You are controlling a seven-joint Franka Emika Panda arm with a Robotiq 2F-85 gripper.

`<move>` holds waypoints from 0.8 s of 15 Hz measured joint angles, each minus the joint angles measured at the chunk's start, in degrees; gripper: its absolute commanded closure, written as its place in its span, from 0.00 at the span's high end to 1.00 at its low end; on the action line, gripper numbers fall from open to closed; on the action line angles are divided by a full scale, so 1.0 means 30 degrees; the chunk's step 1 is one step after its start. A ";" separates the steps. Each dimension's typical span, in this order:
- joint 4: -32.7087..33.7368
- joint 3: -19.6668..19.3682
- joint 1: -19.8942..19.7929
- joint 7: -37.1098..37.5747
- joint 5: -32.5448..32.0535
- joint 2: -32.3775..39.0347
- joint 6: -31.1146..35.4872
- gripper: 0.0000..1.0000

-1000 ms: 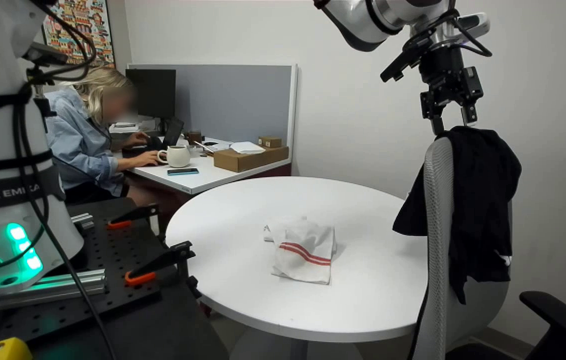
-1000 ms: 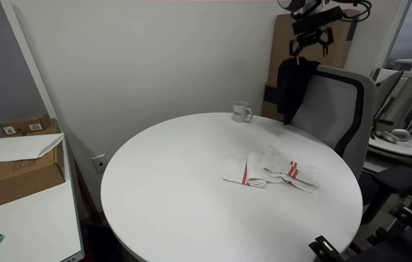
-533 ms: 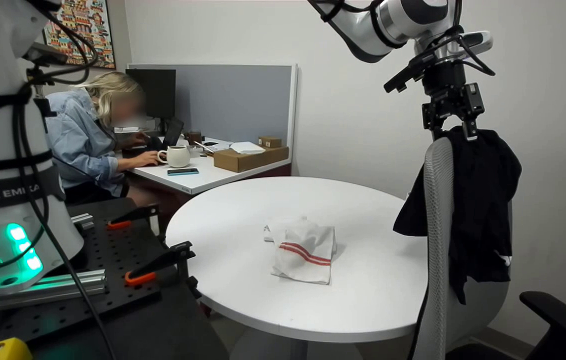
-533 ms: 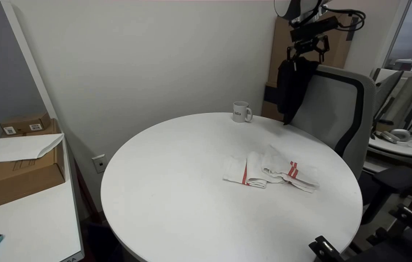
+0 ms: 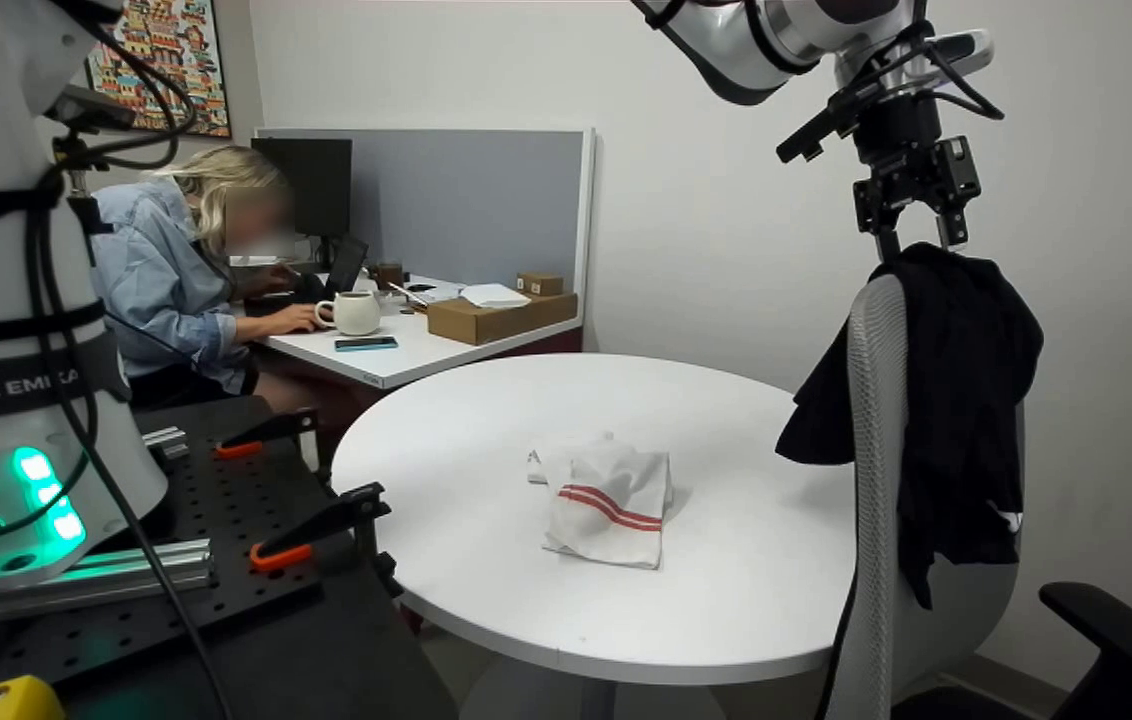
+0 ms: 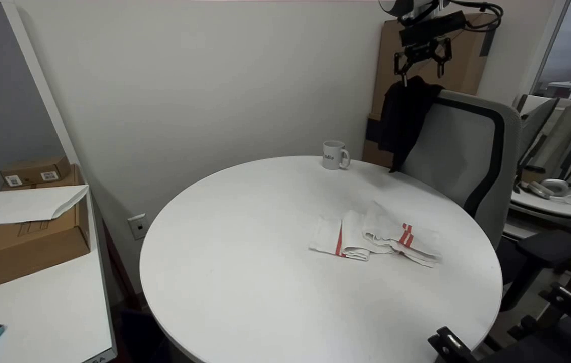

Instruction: Remove the black object from the top of the chair and put it on the table

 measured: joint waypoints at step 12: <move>0.0133 -0.0142 0.0253 -0.0670 -0.0046 0.0123 0.0262 0.01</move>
